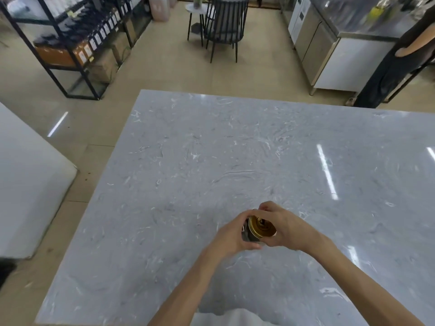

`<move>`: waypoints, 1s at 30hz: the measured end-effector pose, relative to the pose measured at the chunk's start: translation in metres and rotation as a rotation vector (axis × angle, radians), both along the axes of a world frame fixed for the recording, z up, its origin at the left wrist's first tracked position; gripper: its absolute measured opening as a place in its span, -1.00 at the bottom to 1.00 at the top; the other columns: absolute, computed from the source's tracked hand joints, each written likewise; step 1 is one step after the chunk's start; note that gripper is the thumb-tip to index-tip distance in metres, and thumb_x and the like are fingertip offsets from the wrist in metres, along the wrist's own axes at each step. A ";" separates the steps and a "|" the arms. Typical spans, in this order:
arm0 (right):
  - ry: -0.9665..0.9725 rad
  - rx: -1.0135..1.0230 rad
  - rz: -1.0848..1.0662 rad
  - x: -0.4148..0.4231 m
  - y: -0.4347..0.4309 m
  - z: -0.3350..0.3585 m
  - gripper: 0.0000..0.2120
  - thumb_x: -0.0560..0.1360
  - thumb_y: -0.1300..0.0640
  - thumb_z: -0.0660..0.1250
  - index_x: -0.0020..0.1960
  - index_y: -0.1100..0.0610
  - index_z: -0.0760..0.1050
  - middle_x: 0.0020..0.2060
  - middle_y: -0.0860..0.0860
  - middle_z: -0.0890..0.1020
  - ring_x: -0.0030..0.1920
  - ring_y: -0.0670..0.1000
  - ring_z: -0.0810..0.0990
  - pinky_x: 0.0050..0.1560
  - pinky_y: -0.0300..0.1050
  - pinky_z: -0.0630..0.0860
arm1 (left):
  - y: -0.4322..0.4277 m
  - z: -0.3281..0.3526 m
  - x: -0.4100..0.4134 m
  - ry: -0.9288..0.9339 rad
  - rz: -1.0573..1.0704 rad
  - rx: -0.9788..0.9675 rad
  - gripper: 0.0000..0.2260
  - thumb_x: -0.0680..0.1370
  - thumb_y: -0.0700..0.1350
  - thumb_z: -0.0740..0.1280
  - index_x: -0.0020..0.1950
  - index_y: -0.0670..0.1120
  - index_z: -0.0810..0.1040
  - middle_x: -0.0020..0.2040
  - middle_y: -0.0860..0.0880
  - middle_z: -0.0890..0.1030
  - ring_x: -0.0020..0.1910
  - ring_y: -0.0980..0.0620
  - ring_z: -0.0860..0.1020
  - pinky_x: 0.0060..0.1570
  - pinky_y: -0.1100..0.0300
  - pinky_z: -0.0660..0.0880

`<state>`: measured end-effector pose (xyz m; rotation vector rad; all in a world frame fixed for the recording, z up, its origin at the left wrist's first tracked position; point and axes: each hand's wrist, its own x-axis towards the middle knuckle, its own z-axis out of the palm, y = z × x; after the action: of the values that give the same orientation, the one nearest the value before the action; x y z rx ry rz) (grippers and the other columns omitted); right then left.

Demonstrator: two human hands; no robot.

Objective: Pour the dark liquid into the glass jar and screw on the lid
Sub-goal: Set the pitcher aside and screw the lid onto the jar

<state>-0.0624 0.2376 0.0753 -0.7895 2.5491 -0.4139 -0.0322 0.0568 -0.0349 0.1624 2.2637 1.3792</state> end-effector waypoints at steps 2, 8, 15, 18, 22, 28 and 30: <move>0.015 0.022 0.020 -0.001 0.000 -0.002 -0.38 0.43 -0.01 0.46 0.44 -0.08 0.33 0.25 0.01 0.39 0.09 0.02 0.54 0.08 -0.31 0.45 | 0.000 0.000 -0.001 -0.003 0.001 0.001 -0.19 0.34 0.12 0.66 0.45 0.38 0.29 0.38 0.25 0.56 0.36 0.12 0.57 0.41 0.03 0.51; 0.079 0.077 -0.168 0.009 -0.007 -0.012 -0.39 0.40 -0.12 0.47 0.39 -0.08 0.36 0.25 0.01 0.41 -0.02 0.10 0.62 -0.02 -0.12 0.58 | 0.001 0.001 0.000 -0.009 0.003 -0.023 -0.15 0.37 0.11 0.65 0.53 0.32 0.24 0.43 0.22 0.55 0.38 0.09 0.56 0.39 0.08 0.51; 0.067 0.058 -0.149 0.013 -0.007 -0.016 -0.42 0.45 -0.09 0.43 0.40 -0.06 0.31 0.24 0.00 0.37 0.00 0.07 0.58 0.00 -0.11 0.57 | 0.002 0.002 0.000 -0.015 0.005 -0.022 -0.15 0.38 0.12 0.64 0.55 0.28 0.24 0.43 0.20 0.54 0.36 0.10 0.56 0.33 0.16 0.49; -0.040 -0.025 -0.011 0.001 0.002 -0.008 -0.39 0.47 0.03 0.44 0.46 -0.09 0.29 0.30 -0.06 0.34 0.15 -0.01 0.50 0.14 -0.16 0.51 | 0.000 0.001 0.001 -0.020 0.008 -0.018 -0.23 0.38 0.11 0.65 0.44 0.37 0.29 0.38 0.22 0.56 0.35 0.10 0.56 0.34 0.17 0.48; -0.038 0.051 -0.078 0.001 0.000 -0.001 -0.44 0.45 -0.14 0.42 0.40 -0.17 0.34 0.21 -0.13 0.43 0.11 -0.04 0.53 0.08 -0.14 0.53 | -0.003 0.002 -0.002 -0.021 -0.005 -0.012 -0.20 0.35 0.16 0.64 0.47 0.39 0.27 0.38 0.25 0.56 0.36 0.11 0.57 0.38 0.09 0.51; 0.294 0.241 -0.383 0.010 0.004 0.001 -0.17 0.41 -0.51 -0.26 -0.03 0.01 0.60 -0.09 -0.05 0.68 -0.12 -0.01 0.63 -0.11 -0.08 0.57 | -0.002 -0.002 -0.003 -0.006 -0.018 -0.048 -0.16 0.38 0.13 0.64 0.49 0.37 0.20 0.47 0.21 0.50 0.36 0.19 0.48 0.33 0.19 0.41; 0.130 0.004 -0.410 0.010 0.007 -0.001 -0.32 0.49 -0.44 -0.09 0.29 -0.05 0.50 0.17 -0.07 0.65 0.11 0.01 0.62 0.10 -0.07 0.56 | -0.002 -0.004 -0.004 -0.003 -0.019 -0.056 -0.16 0.39 0.13 0.64 0.50 0.37 0.19 0.50 0.19 0.49 0.41 0.13 0.49 0.40 0.11 0.45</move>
<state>-0.0521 0.2449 0.0741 -0.2926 2.8337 -0.4971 -0.0364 0.0549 -0.0386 0.1631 2.2898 1.3036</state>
